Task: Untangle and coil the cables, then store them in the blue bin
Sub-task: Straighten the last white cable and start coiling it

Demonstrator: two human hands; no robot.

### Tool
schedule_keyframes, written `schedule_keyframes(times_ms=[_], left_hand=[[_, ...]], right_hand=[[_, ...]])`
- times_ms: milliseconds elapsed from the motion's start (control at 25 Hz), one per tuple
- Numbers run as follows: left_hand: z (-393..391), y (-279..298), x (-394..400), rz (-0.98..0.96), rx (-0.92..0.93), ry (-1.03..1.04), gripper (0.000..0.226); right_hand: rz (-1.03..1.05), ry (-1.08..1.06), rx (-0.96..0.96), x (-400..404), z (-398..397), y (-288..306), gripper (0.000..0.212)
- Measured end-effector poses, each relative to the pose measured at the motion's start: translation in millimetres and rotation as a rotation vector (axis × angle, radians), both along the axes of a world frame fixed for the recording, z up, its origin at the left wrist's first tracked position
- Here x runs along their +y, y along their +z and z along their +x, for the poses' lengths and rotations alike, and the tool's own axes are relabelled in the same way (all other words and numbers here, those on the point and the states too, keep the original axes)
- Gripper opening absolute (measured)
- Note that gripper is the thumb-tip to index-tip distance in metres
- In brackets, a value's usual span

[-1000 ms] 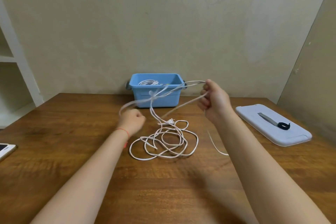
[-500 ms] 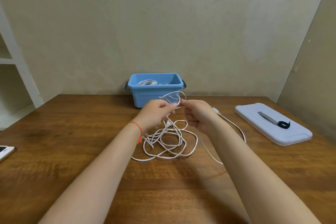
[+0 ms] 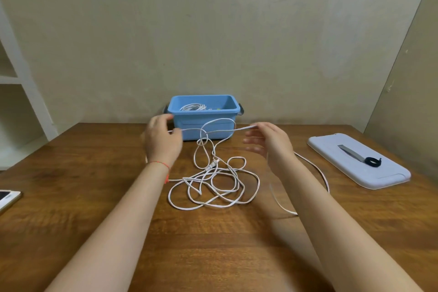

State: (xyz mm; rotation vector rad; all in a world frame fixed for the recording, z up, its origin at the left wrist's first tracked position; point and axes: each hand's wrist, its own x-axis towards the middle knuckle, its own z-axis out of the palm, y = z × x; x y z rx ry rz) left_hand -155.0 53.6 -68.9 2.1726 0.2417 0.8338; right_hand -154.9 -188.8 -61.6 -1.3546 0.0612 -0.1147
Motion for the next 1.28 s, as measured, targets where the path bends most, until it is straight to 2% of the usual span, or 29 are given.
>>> schedule_keyframes(times_ms=[80, 160, 280, 360, 400, 480, 520, 560, 600, 640, 720, 760, 840, 920, 1000, 1040, 1080, 1160, 1200, 1280], left_hand=[[1, 8, -26, 0.279, -0.021, -0.274, 0.039], [4, 9, -41, 0.537, 0.155, -0.377, 0.041], [10, -2, -38, 0.688, 0.313, -0.342, 0.035], [10, -5, -37, 0.702, 0.341, -0.324, 0.026], [7, -5, -38, 0.66, 0.362, -0.337, 0.024], [4, -4, -43, 0.52, 0.39, -0.397, 0.024], [2, -3, -46, 0.473, 0.379, -0.424, 0.024], [0, 1, -48, 0.433, 0.36, -0.448, 0.025], [-2, 4, -53, 0.39, 0.335, -0.474, 0.025], [-4, 7, -60, 0.346, 0.295, -0.494, 0.025], [-8, 15, -71, 0.214, 0.187, -0.49, 0.023], [-8, 20, -74, 0.106, 0.132, -0.46, 0.022], [1, 26, -61, -0.199, 0.027, -0.327, 0.02], [19, 29, -31, -0.517, -0.097, -0.133, 0.017], [36, 19, 10, -0.799, -0.153, 0.065, 0.025], [42, 9, 30, -0.897, -0.122, 0.145, 0.034], [38, 3, 44, -0.951, -0.066, 0.201, 0.036], [16, 0, 46, -0.96, 0.065, 0.233, 0.015], [9, -2, 39, -0.917, 0.162, 0.201, 0.012], [-2, -2, 18, -0.798, 0.308, 0.071, 0.017]], right_hand=[[0.046, 0.186, -0.062, 9, -6, 10, 0.024], [0.059, 0.206, -0.079, 10, -10, 19, 0.024], [0.059, -0.034, -0.013, -5, -5, 24, 0.022], [-0.103, -0.29, -0.021, -23, -1, 16, 0.023], [-0.306, -0.43, -0.063, -33, 2, 6, 0.023], [-0.923, -0.666, -0.188, -45, 4, -15, 0.014], [-1.184, -0.684, -0.295, -44, 5, -23, 0.012], [-1.345, -0.596, -0.405, -38, 8, -26, 0.024], [-1.399, -0.414, -0.492, -29, 7, -25, 0.032], [-1.36, -0.202, -0.524, -16, 4, -21, 0.033], [-1.155, 0.138, -0.431, 13, -11, -12, 0.024], [-1.063, 0.192, -0.392, 24, -16, -12, 0.022], [-1.058, 0.113, -0.366, 30, -21, -11, 0.026], [-1.238, -0.032, -0.288, 16, -13, -8, 0.023], [-1.415, -0.22, -0.084, -13, 1, -6, 0.018], [-1.477, -0.304, 0.043, -28, 7, -5, 0.022], [-1.52, -0.347, 0.16, -42, 10, -6, 0.025], [-1.605, -0.362, 0.305, -57, 10, -11, 0.026], [-1.667, -0.354, 0.324, -57, 10, -10, 0.026], [-1.757, -0.273, 0.243, -45, 12, -8, 0.029]])
